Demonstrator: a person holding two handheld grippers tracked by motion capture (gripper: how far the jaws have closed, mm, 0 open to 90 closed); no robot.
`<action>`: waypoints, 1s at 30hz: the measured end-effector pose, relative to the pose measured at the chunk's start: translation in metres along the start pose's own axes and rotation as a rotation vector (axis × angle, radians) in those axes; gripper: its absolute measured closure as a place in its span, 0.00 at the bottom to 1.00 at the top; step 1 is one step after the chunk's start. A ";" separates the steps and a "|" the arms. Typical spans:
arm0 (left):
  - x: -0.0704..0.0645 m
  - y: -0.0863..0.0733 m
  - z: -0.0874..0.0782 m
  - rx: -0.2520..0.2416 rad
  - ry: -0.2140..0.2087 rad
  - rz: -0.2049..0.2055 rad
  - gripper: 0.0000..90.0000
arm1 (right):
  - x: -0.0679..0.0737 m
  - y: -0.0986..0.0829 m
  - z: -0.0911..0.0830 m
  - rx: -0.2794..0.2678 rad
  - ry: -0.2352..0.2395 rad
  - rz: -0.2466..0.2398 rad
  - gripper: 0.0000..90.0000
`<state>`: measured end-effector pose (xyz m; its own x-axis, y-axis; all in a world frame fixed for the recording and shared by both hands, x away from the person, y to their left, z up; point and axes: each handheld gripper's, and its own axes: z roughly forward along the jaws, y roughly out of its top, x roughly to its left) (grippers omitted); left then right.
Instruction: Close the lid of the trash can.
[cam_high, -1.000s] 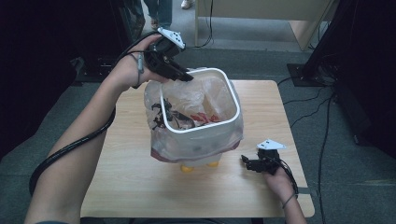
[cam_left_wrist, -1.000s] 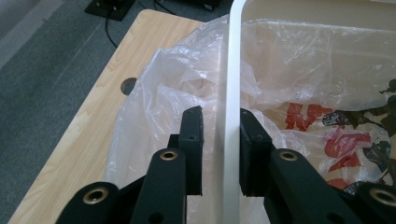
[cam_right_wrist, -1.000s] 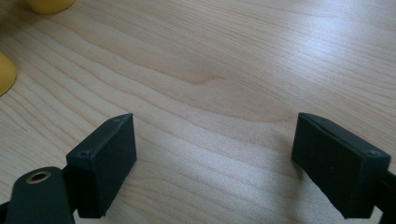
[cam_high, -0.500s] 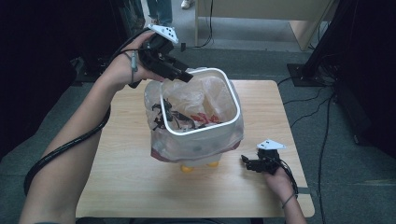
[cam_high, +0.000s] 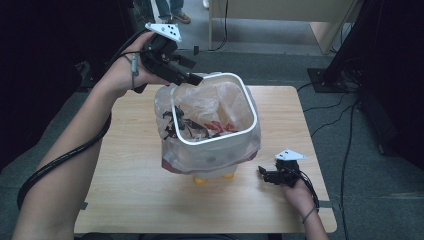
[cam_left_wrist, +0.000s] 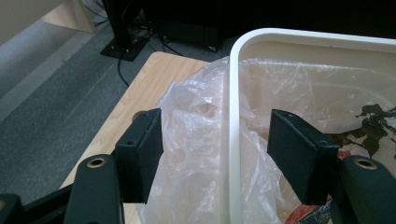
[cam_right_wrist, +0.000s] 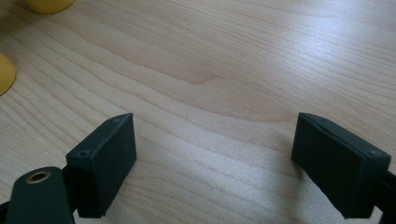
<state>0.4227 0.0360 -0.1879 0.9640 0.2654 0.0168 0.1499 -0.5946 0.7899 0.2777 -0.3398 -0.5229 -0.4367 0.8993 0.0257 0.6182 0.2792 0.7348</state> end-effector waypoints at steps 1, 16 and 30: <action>0.000 0.000 -0.001 -0.004 0.003 -0.002 0.39 | 0.000 0.000 0.000 0.000 0.000 0.000 0.15; 0.001 -0.008 -0.022 -0.049 0.004 -0.009 0.38 | 0.000 0.000 0.000 0.000 0.000 0.000 0.15; 0.004 -0.027 -0.038 -0.058 0.040 -0.038 0.37 | 0.000 0.000 0.000 0.000 0.000 0.000 0.15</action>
<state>0.4143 0.0823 -0.1856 0.9480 0.3181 0.0096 0.1723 -0.5384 0.8249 0.2777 -0.3398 -0.5230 -0.4362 0.8995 0.0258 0.6182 0.2787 0.7350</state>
